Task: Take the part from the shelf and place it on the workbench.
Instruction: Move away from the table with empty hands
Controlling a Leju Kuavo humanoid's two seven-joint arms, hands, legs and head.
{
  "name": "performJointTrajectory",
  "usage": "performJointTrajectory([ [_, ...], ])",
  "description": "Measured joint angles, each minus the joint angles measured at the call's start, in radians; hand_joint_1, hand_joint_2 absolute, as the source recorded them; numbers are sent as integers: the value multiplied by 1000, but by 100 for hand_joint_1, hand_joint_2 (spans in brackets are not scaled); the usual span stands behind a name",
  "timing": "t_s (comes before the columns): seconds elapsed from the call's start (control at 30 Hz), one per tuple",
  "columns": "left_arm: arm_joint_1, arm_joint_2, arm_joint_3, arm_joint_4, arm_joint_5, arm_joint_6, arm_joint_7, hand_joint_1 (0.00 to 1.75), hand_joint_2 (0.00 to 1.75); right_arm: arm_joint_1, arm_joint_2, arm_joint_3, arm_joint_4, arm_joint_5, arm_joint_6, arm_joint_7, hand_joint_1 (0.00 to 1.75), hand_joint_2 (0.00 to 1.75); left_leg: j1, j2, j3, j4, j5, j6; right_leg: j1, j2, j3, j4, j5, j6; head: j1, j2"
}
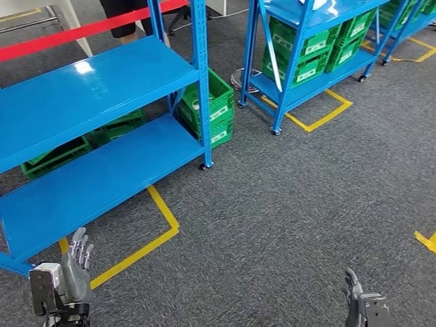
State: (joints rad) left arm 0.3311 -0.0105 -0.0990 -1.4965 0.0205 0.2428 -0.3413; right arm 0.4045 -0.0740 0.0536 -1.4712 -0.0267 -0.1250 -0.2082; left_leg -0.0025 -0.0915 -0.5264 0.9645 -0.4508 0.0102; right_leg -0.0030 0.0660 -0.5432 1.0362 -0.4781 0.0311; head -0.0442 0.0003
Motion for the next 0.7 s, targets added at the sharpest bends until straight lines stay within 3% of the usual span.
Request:
performJointTrajectory([
  [0.07, -1, 0, 0, 0, -1, -1, -1, 0, 0, 0, 0, 0, -1, 0, -3, 0, 0, 0, 3, -23, -13, 3, 6, -12, 0, 18, 20, -41, 1, -2, -1, 0],
  [0.13, 1, 0, 1, 0, -1, -2, -2, 0, 0, -1, 0, 1, -3, 0, -5, 1, 0, 0, 6, -38, -24, 4, 11, -24, 0, -5, 21, -47, 6, -8, 0, 0],
  [0.2, 2, 0, 1, 0, -1, -1, -3, 0, 0, -1, 0, 1, -6, 0, -5, 0, 0, 0, 2, 1, -47, 42, -18, -35, -5, -32, 22, -57, 14, -17, -6, 0],
  [0.27, -2, -1, 1, 0, -1, -1, -3, 0, 0, 1, 0, 1, -8, 0, -6, 0, 0, 0, 2, 60, -104, 160, -86, -43, -6, -63, 20, -61, 17, -23, -13, 0],
  [0.33, -3, -1, 1, 1, -1, -1, -5, 0, 0, 2, 0, 1, -8, 0, -8, 0, 0, 0, 5, 77, -157, 275, -130, -50, -5, -94, 17, -61, 17, -23, -15, 0],
  [0.37, -2, -1, 1, 2, -1, -1, -6, 0, 0, 2, 0, 1, -8, 0, -9, 0, 0, 0, 6, 80, -160, 286, -123, -52, -5, -109, 16, -60, 17, -23, -15, 0],
  [0.43, -1, -1, 2, 3, -2, -1, -10, 0, 0, 1, 0, 1, -8, 0, -12, 0, 0, 0, 6, 96, -107, 194, -62, -52, -5, -136, 18, -59, 15, -21, -16, 0],
  [0.5, -4, -1, 2, 3, -3, -1, -14, 0, 0, 0, 0, 1, -8, 0, -13, 0, 0, 0, 2, 144, -32, 56, -10, -46, 0, -158, 21, -55, 11, -13, -16, 0],
  [0.57, -6, -1, 2, 3, -6, -1, -16, 0, 0, 0, 0, 1, -8, 0, -15, 0, 0, 0, -3, 166, -6, -1, 1, -33, 6, -180, 22, -51, 7, -4, -13, 0],
  [0.63, -2, -1, 2, 3, -9, 0, -18, 0, 0, -1, 0, 2, -10, 1, -18, 0, 0, 0, -3, 142, -13, -2, 3, -18, 6, -195, 22, -49, 3, 6, -12, 0],
  [0.7, 0, -1, 4, 3, -12, 1, -19, 0, 0, -2, 0, 3, -13, 3, -20, 0, 0, 0, 1, 119, -15, -4, 8, -6, 2, -153, 9, -15, -25, 18, -9, 0],
])
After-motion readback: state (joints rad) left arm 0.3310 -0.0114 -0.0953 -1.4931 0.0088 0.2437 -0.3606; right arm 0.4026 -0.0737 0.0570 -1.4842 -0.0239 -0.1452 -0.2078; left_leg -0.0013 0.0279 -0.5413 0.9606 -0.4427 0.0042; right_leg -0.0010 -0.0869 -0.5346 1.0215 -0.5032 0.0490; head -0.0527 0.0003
